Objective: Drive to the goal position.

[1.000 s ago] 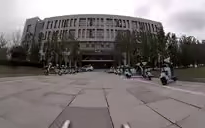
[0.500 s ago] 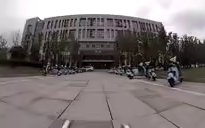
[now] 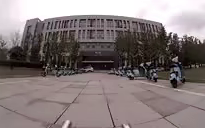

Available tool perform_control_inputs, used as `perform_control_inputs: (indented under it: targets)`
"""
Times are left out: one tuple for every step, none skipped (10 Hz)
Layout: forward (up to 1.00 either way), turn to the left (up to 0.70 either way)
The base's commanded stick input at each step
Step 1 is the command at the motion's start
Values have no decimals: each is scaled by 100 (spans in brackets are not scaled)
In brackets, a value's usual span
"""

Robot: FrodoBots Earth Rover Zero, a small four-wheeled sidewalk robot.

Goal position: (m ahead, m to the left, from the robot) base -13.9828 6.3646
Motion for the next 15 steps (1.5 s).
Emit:
perform_control_inputs:
  targets:
    - [0, 0]
    - [0, 0]
    - [0, 0]
    - [13, 0]
    - [46, 0]
    - [80, 0]
    - [100, 0]
    - [100, 0]
    - [100, 0]
    - [100, 0]
    - [100, 0]
    - [100, 0]
    - [100, -1]
    - [100, -9]
    - [100, -17]
